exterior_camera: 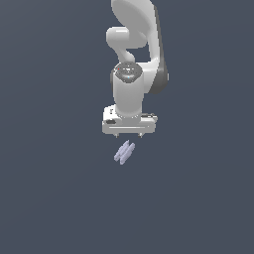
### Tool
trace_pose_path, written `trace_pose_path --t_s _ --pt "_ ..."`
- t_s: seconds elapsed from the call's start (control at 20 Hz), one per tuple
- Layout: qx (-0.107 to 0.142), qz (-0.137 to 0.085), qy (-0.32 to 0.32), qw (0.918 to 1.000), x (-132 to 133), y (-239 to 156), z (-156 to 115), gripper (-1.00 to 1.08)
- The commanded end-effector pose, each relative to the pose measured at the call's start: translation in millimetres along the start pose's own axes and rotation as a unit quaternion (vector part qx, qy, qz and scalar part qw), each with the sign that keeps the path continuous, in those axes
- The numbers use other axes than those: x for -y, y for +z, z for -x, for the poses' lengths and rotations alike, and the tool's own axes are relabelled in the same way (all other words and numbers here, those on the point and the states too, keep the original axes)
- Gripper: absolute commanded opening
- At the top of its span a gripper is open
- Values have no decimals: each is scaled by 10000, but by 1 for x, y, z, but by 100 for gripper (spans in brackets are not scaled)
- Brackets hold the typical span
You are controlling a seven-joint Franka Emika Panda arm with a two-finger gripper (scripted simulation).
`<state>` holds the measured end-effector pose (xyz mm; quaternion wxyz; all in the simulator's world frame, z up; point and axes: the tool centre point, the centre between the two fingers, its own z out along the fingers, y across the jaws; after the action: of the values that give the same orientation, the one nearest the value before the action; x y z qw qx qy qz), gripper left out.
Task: Pick up the object and move it to a goal position.
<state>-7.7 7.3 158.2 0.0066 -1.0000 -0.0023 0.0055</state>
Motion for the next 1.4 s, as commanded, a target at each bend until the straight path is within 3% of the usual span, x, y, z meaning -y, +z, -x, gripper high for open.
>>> trace_pose_path --t_s 0.0,0.85,1.35 --pt "0 0 0 10000 0 0 0 100" --pt "-27 27 -67 10000 -14 -9 -4 100" --pt "-31 17 410 9992 -14 5 -5 100"
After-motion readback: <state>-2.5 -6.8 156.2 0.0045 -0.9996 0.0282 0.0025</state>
